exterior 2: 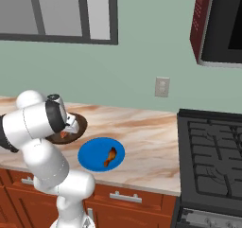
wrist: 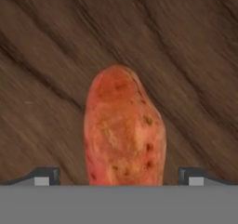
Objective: Place the chicken drumstick on the plate and place the sweet potato on the same plate.
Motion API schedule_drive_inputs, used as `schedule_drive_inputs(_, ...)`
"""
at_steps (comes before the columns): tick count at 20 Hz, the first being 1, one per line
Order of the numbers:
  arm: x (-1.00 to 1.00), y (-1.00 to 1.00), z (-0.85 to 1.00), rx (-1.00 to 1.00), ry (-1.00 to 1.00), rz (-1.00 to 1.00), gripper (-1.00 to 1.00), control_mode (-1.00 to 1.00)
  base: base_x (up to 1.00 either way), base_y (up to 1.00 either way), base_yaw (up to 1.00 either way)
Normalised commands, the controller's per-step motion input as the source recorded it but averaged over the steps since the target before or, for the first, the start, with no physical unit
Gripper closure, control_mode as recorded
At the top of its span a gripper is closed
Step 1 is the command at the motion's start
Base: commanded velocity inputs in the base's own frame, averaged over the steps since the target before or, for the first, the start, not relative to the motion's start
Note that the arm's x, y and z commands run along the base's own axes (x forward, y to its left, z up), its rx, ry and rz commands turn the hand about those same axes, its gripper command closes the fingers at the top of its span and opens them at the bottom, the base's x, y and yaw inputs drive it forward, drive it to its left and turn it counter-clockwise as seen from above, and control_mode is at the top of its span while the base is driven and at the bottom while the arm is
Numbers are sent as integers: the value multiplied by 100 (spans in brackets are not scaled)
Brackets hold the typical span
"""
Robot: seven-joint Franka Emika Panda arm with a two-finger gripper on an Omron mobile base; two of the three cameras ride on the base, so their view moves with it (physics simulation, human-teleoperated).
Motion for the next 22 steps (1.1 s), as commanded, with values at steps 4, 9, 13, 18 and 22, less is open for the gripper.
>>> schedule_drive_inputs(4, 0, 0, -2, 0, 0, 0, 100, -100, 0, 0, 0)
schedule_drive_inputs(9, 0, 0, 0, 0, 0, 0, 100, -100, 0, 0, 0)
schedule_drive_inputs(13, 0, 0, 0, 0, 0, 0, 100, -100, 0, 0, 0)
schedule_drive_inputs(18, 0, 0, 16, 0, -2, 0, 100, -100, 0, 0, 0)
schedule_drive_inputs(22, 0, 0, 33, 0, -1, 0, 100, -100, 0, 0, 0)
